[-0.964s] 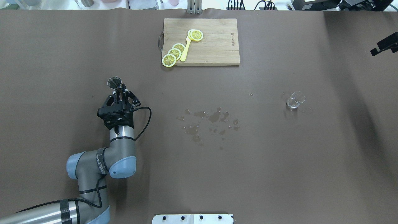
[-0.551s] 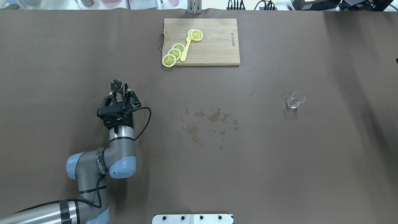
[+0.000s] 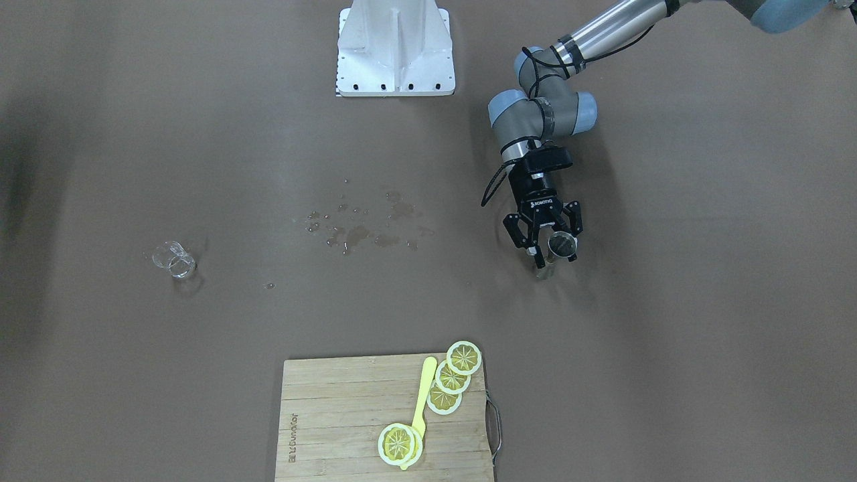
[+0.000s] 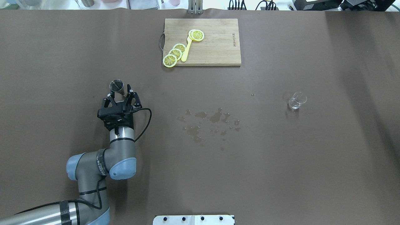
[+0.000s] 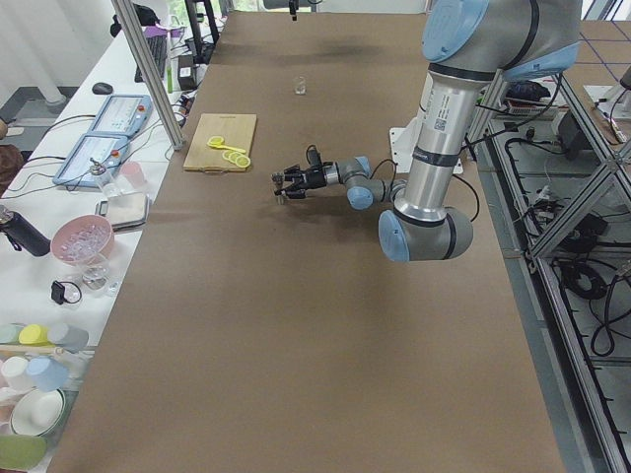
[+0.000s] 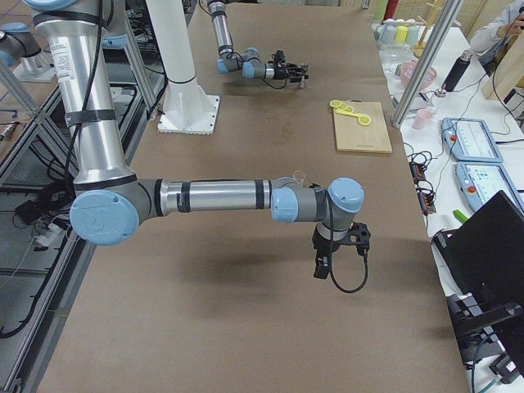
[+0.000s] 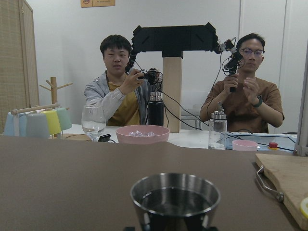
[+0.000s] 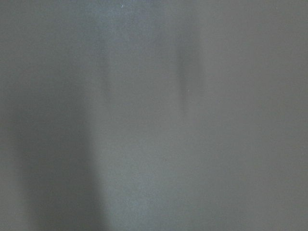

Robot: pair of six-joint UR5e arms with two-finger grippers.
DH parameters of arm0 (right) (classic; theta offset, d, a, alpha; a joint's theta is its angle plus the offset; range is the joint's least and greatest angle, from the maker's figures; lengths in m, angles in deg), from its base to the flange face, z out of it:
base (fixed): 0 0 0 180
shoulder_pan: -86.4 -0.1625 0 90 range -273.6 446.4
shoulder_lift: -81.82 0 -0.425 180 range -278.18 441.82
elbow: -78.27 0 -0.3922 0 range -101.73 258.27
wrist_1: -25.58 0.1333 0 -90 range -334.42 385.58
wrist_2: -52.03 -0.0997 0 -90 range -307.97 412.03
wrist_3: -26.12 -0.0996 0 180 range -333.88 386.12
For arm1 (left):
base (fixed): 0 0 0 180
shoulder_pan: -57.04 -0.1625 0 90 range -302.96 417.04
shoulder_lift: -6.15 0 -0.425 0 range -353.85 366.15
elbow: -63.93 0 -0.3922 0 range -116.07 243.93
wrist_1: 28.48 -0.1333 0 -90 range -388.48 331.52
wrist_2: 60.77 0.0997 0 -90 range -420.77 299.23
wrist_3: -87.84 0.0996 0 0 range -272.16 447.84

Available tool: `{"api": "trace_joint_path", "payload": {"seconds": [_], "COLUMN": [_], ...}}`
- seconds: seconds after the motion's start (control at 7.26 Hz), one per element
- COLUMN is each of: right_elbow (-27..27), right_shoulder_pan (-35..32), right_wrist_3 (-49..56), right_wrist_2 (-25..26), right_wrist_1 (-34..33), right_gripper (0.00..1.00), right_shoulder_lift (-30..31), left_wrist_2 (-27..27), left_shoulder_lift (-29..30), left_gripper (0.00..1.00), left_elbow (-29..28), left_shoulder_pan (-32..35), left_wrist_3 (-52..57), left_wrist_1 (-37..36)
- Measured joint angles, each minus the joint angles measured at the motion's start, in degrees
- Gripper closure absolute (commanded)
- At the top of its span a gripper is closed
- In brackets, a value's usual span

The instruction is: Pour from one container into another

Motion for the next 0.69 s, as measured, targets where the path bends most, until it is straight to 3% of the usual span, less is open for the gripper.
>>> {"api": "trace_joint_path", "payload": {"seconds": [0.41,0.69], "right_elbow": [-0.09,0.02], "right_shoulder_pan": [-0.01,-0.07], "right_wrist_3": [-0.06,-0.09], "right_wrist_2": [-1.26,-1.52], "right_wrist_1": [-0.02,-0.02], "right_gripper": [0.00,0.00], "right_shoulder_lift": [0.09,0.21], "left_wrist_2": [1.09,1.27], "left_shoulder_lift": [-0.69,-5.45], "left_gripper": [0.01,0.01], "left_elbow": [2.17,10.22], "left_shoulder_pan": [-2.12,-3.94], "left_wrist_3": [0.06,1.98], "left_wrist_1": [0.10,0.09]}}
